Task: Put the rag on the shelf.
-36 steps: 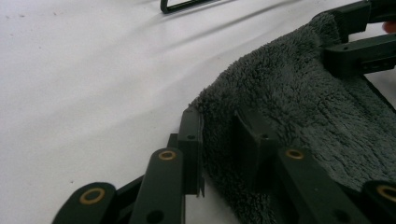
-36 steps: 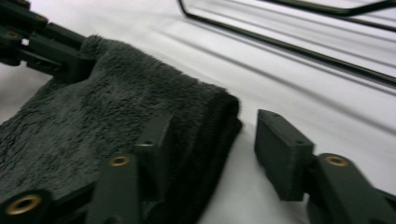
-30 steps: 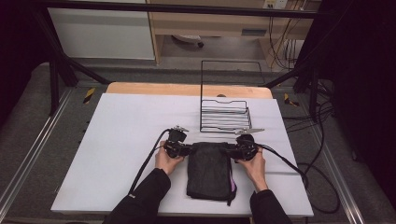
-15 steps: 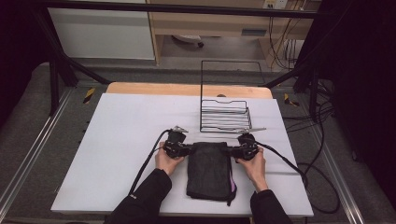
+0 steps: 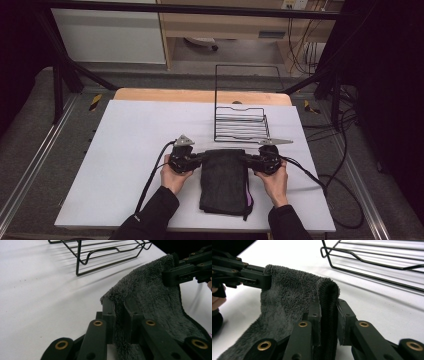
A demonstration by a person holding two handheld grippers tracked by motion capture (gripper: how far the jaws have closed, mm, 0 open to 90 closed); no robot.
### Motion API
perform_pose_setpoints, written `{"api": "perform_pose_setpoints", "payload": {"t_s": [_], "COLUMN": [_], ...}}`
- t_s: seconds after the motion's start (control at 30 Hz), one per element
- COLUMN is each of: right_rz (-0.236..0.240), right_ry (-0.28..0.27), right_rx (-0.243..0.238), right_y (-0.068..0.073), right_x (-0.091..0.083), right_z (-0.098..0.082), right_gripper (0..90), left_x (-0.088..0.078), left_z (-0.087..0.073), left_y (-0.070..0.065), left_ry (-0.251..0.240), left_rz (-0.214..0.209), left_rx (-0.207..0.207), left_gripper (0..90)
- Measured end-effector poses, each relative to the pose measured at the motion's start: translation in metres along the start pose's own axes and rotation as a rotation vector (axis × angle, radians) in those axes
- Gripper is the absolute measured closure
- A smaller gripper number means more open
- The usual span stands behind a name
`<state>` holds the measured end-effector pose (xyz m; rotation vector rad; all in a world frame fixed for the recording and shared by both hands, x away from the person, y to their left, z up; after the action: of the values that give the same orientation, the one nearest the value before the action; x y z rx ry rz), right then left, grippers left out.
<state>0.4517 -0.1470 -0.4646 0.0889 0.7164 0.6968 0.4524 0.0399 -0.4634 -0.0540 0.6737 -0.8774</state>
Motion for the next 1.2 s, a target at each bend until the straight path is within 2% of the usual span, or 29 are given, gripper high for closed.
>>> {"api": "perform_pose_setpoints", "payload": {"t_s": [0.1, 0.5, 0.93, 1.1, 1.2], "right_rz": [-0.012, -0.018, -0.044, -0.055, -0.061], "right_ry": [-0.021, -0.101, -0.172, -0.21, -0.23], "right_rx": [-0.035, -0.061, -0.092, -0.105, -0.117], "right_y": [0.007, 0.022, 0.033, 0.037, 0.039], "right_x": [-0.006, -0.023, -0.045, -0.055, -0.06], "right_z": [0.004, 0.015, 0.023, 0.029, 0.034], "right_gripper": [76.8, 77.2, 77.4, 77.6, 77.6], "left_x": [-0.004, -0.027, -0.039, -0.044, -0.047], "left_z": [0.001, 0.014, 0.029, 0.038, 0.044], "left_y": [-0.003, -0.018, -0.032, -0.038, -0.042], "left_ry": [-0.021, -0.125, -0.183, -0.214, -0.227], "left_rz": [0.006, 0.016, 0.001, -0.002, 0.005], "left_rx": [0.01, 0.038, 0.068, 0.075, 0.093], "left_gripper": [80.5, 80.7, 80.7, 80.7, 80.7]}}
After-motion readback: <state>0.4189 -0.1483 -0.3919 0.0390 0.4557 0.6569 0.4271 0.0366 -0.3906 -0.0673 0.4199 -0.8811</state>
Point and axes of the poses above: each handheld gripper's, and its own axes: x roughly forward along the jaws, z roughly out of its top, y roughly to its left, the point moved 8 cm from there along x, roughly forward along the jaws, and after that the axes turned 2 degrees about -z, right-handed, at the moved point
